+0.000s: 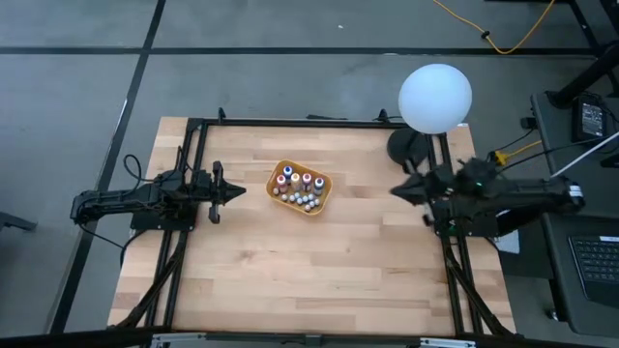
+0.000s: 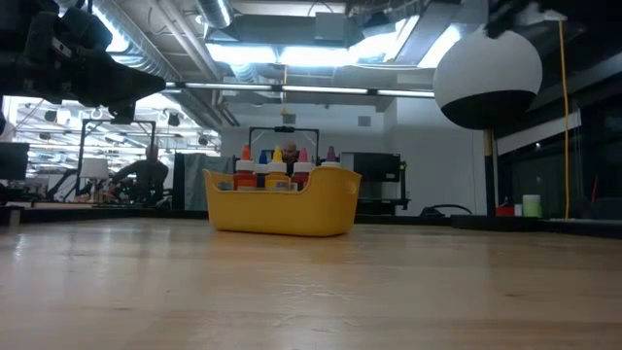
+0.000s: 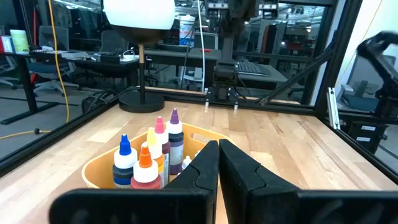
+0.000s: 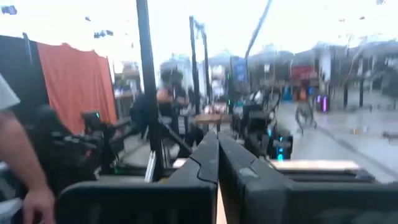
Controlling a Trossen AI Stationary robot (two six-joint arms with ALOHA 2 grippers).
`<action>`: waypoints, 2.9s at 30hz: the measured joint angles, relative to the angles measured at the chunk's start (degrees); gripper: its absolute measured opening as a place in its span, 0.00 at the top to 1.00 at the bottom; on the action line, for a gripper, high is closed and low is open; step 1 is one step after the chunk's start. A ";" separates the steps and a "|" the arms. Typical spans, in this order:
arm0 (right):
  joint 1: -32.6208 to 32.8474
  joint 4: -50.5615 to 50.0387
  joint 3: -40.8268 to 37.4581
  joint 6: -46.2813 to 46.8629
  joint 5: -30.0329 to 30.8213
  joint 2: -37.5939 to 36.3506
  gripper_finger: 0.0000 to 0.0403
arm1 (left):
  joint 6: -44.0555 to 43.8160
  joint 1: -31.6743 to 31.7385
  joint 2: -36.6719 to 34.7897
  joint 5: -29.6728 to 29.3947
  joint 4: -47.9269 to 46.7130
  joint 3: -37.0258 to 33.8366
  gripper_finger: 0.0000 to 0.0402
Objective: Pick & Place food coloring
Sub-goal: Return to Home Position
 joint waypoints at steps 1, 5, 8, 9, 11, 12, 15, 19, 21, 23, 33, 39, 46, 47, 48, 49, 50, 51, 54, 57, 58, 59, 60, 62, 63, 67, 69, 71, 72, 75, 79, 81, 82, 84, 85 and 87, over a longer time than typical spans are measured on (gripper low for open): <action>0.67 0.09 -2.12 0.27 0.48 -3.40 0.99 | 0.00 -0.02 0.00 0.00 0.00 0.00 0.98; 3.73 -0.88 -8.94 1.76 0.27 -15.87 0.99 | 0.00 -0.01 0.00 0.00 0.00 0.00 0.97; 5.76 -5.93 -11.94 2.05 -0.25 -24.14 0.99 | 0.00 0.00 0.00 0.00 0.00 0.02 0.98; 6.39 -9.08 -12.20 1.55 -0.17 -26.47 1.00 | 0.00 -0.02 0.00 0.00 0.00 0.02 0.98; 7.51 -16.31 -12.17 -1.10 0.37 -30.50 1.00 | 0.00 -0.02 0.00 0.01 0.00 0.01 0.98; 7.95 -19.28 -11.72 -3.13 1.07 -30.50 1.00 | 0.00 0.00 0.00 -0.02 0.00 0.01 0.98; 8.65 -28.46 -10.31 -8.91 2.27 -29.79 1.00 | 0.00 -0.01 0.01 -0.03 0.05 0.01 0.98; 8.72 -30.61 -11.76 -11.54 3.45 -30.33 1.00 | 0.00 -0.02 0.21 -0.04 0.07 0.00 0.97; 8.72 -28.55 -13.28 -11.71 2.98 -30.34 1.00 | 0.00 -0.02 0.20 0.02 0.00 0.00 0.98; 8.72 -23.55 -15.06 -12.33 2.96 -30.37 1.00 | 0.00 0.00 0.22 -0.01 -0.02 0.01 0.98; 7.54 -19.84 -20.43 -21.76 18.48 -30.37 1.00 | 0.00 -0.01 0.22 0.00 0.01 0.01 0.97; 4.57 -23.67 -20.40 -18.48 14.16 -30.34 1.00 | 0.00 -0.02 0.22 0.02 0.02 0.00 0.98; 2.38 -24.06 -20.40 -18.93 13.33 -30.04 0.99 | 0.00 -0.02 0.22 0.00 -0.02 0.02 0.97; 2.22 -24.05 -20.40 -19.98 13.32 -30.04 0.98 | 0.00 0.00 0.22 0.00 0.00 0.00 0.97; 2.14 -24.03 -20.40 -20.83 13.32 -30.04 0.98 | 0.00 0.00 0.20 0.00 0.00 0.00 0.97; 2.08 -24.05 -20.40 -21.74 13.32 -30.02 0.97 | 0.00 0.00 0.22 0.00 0.00 0.02 0.97; 1.99 -24.04 -20.40 -21.91 13.33 -30.02 0.97 | 0.00 0.00 0.22 0.00 0.00 0.00 0.98; 1.97 -24.03 -20.40 -21.82 13.32 -30.04 0.97 | 0.00 -0.02 0.22 0.00 0.00 0.00 0.98; 1.97 -24.03 -20.40 -21.77 13.32 -30.02 0.96 | 0.00 -0.02 0.21 0.00 0.00 0.00 0.98; 1.97 -24.03 -20.40 -21.33 13.32 -30.02 0.96 | 0.00 -0.02 0.22 0.00 0.00 0.00 0.98; 1.97 -24.03 -20.40 -20.11 13.32 -30.02 0.96 | 0.00 0.00 0.22 0.00 0.00 0.02 0.98; 1.97 -24.03 -20.40 -19.36 13.35 -30.02 0.96 | 0.00 0.00 0.22 0.00 0.00 0.02 0.98; 1.97 -24.03 -20.40 -18.73 13.32 -30.02 0.96 | 0.00 0.00 0.22 0.00 0.00 0.00 0.98; 1.97 -24.03 -20.40 -18.75 13.32 -30.02 0.96 | 0.00 -0.01 0.21 0.00 0.00 0.02 0.97; 1.97 -24.03 -20.40 -18.86 13.32 -30.02 0.96 | 0.00 -0.01 0.21 0.00 0.00 0.01 0.97; 1.97 -24.03 -20.40 -18.74 13.32 -30.02 0.96 | 0.00 -0.01 0.21 0.01 0.00 0.00 0.98; 1.97 -24.03 -20.40 -18.81 13.32 -30.02 0.96 | 0.00 -0.01 0.22 0.00 0.00 0.01 0.98; 1.97 -24.03 -20.40 -18.81 13.32 -30.02 0.96 | 0.00 0.00 0.22 0.00 0.00 0.02 0.98; 1.97 -24.03 -20.40 -18.83 13.32 -30.02 0.96 | 0.00 0.00 0.22 0.00 0.00 0.01 0.98; 1.97 -24.03 -20.40 -18.85 13.32 -30.02 0.96 | 0.00 -0.02 0.22 0.00 0.00 0.01 0.97; 1.97 -24.03 -20.40 -18.88 13.32 -30.02 0.96 | 0.00 0.00 0.20 0.02 0.00 0.02 0.98; 1.97 -24.03 -20.40 -18.88 13.32 -30.02 0.96 | 0.00 -0.01 0.21 0.01 0.00 0.01 0.98; 1.97 -24.03 -20.40 -18.90 13.32 -30.02 0.96 | 0.00 -0.01 0.21 0.00 0.00 0.00 0.98; 1.97 -24.03 -20.40 -18.90 13.32 -30.02 0.96 | 0.00 -0.02 0.20 0.00 0.00 0.02 0.98; 1.97 -24.03 -20.40 -18.90 13.32 -30.02 0.96 | 0.00 -0.02 0.22 0.02 0.00 0.00 0.98; 1.97 -24.03 -20.40 -18.90 13.32 -30.02 0.96 | 0.00 -0.01 0.21 0.00 0.00 0.00 0.98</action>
